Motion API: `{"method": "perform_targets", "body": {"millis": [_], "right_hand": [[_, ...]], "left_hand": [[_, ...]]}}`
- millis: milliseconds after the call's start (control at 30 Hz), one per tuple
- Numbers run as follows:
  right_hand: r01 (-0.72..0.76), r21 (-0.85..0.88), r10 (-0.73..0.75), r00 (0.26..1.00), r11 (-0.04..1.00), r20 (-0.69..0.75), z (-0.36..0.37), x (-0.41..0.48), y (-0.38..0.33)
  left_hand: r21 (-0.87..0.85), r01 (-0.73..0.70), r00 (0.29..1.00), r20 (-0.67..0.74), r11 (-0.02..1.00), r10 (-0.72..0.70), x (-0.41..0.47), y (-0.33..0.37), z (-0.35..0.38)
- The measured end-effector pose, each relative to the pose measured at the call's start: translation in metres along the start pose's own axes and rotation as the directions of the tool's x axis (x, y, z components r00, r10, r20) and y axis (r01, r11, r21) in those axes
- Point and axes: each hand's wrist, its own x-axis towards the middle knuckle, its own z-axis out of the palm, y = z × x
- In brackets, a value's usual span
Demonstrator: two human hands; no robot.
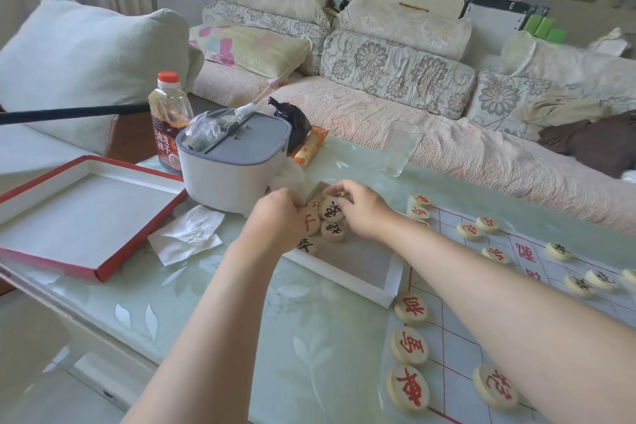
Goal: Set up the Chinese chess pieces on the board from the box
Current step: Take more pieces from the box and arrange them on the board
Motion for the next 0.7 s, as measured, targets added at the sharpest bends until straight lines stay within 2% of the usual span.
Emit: {"method": "perform_targets", "body": {"millis": [133, 367, 567, 700], "right_hand": [[-0.039, 0.015, 0.037, 0.995, 0.999, 0.098, -0.015, -0.02, 0.011], [-0.026, -0.277, 0.096, 0.966, 0.96, 0.241, -0.032, -0.056, 0.023], [0.046, -0.402, 0.029, 0.983, 0.914, 0.179, -0.025, -0.063, 0.03], [0.097, -0.445, -0.075, 0.995, 0.89, 0.065, -0.036, -0.072, 0.035]], "left_hand": [[0.006, -0.039, 0.996, 0.079, 0.999, 0.038, 0.0, 0.008, 0.012], [0.088, -0.125, 0.982, 0.154, 0.988, 0.111, -0.005, 0.025, 0.034], [0.148, -0.18, 0.966, 0.215, 0.973, 0.146, -0.011, 0.035, 0.047], [0.228, -0.221, 0.951, 0.265, 0.948, 0.158, -0.015, 0.041, 0.053]]}}
